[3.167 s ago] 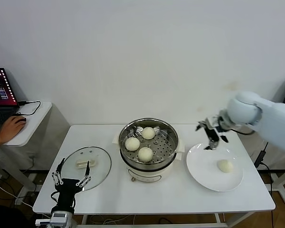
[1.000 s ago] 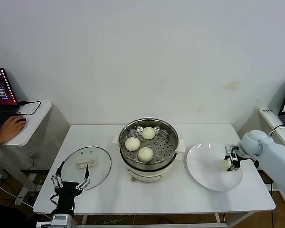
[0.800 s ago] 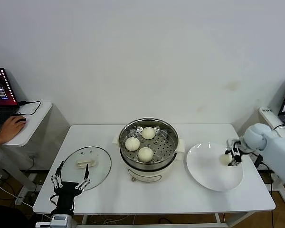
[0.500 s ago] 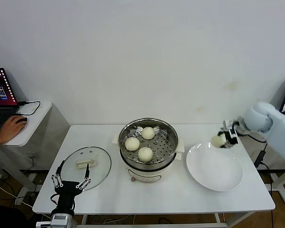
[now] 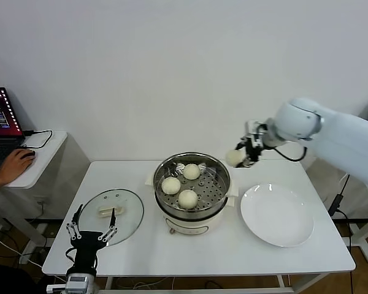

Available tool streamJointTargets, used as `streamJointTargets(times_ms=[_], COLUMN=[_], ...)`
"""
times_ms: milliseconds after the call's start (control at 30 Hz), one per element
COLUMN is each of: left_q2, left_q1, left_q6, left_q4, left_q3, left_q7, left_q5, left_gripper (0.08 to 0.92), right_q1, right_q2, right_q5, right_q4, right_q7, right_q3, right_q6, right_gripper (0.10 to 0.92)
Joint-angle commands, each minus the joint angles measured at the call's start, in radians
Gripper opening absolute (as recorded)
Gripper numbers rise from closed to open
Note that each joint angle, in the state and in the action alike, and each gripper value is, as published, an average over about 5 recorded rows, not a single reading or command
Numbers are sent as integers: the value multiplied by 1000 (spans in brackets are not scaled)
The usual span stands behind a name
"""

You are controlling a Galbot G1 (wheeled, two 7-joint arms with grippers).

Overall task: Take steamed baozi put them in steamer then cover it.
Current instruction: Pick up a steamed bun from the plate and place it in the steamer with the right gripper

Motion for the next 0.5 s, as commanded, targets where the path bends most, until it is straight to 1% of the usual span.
streamJointTargets(times_ms=[33, 200, 500], left_q2=[-6, -7, -5], left_q1=[-3, -6, -13], left_q6=[-10, -12, -13], left_q4=[6, 10, 21], left_q3=[-1, -4, -8], left_q7=[-4, -6, -7], left_q5=[4, 4, -2], left_gripper=[823, 823, 823], right_q1=[56, -15, -130], right_q2=[218, 256, 276], right_q5=[233, 187, 100], right_q4=[-2, -68, -174], right_q7=[155, 154, 138], right_q3=[-139, -136, -105], right_q6=[-161, -161, -159], right_gripper=[585, 585, 585])
